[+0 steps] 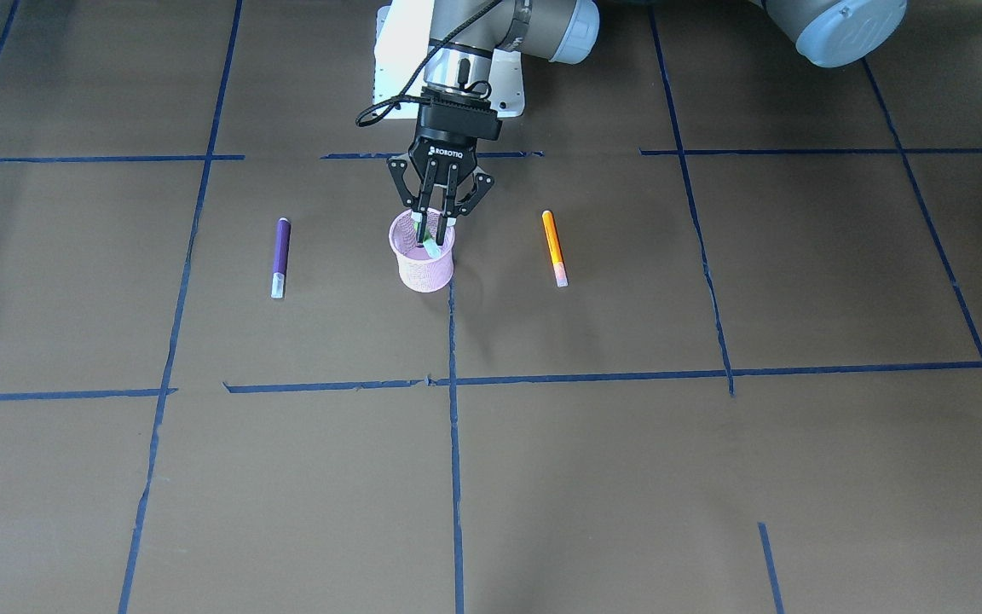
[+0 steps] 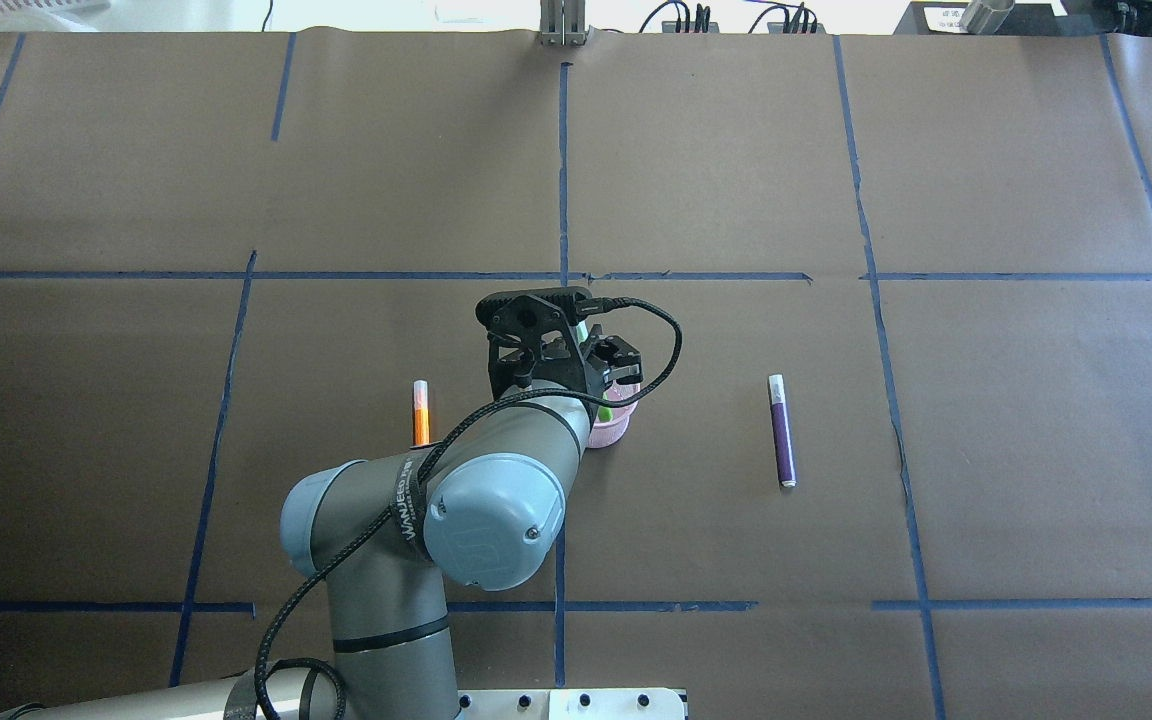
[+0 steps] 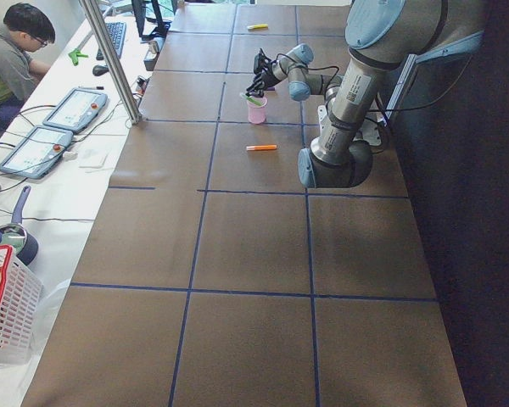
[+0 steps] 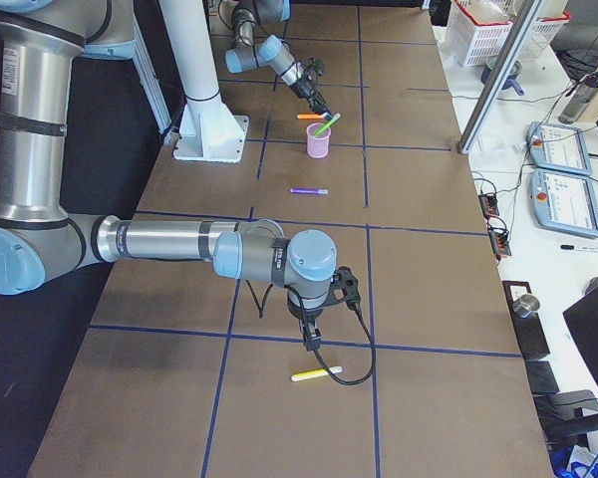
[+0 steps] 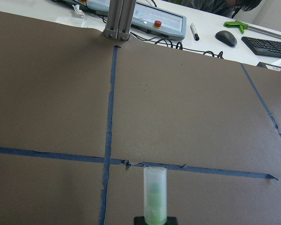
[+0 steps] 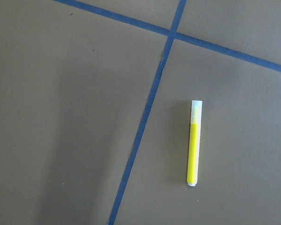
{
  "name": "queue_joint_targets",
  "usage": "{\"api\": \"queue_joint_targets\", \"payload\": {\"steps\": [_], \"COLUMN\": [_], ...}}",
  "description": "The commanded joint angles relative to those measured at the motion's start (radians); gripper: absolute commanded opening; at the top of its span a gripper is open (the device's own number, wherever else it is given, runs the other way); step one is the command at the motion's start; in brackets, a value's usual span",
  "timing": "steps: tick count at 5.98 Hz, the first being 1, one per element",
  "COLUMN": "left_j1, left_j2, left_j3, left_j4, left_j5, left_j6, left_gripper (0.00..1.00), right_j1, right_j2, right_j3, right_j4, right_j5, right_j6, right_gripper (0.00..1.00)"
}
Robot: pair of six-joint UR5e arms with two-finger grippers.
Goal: Collect pens into pen holder
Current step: 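Lower the green marker into the pink pen cup and open left gripper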
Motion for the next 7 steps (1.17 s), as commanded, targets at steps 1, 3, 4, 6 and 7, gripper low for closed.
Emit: {"api": "queue_joint_targets", "payload": {"steps": [1,3,4,6,7], "left_j1": [0.009,0.007,-0.013,-0.101,-0.190], "left_j2": [0.000,0.006,0.009,0.010,0.017], "left_j3": [0.001,-0.046,-0.098,-0.250,-0.263], "left_j4": [0.008,0.011,0.031,0.251,0.375], "left_j5": [-0.002,-0.011,-0.092,-0.314,-0.544], "left_j6": [0.006,0.059,0.081,0.081,0.081], "left_gripper": [0.82,0.93,0.92,0.92,0.92], "right_j1": [0.000,-0.001,-0.001,-0.001,-0.010], "right_j2": [-0.001,0.002,0.007,0.011,0.013], "right_j3": [0.000,0.002,0.002,0.002,0.000], "right_j4": [0.000,0.000,0.001,0.000,0.001], "right_j5": [0.000,0.000,0.000,0.000,0.000], "right_j6": [-0.001,0.001,0.001,0.005,0.052], "right_gripper": [1.00,1.00,1.00,1.00,1.00]}}
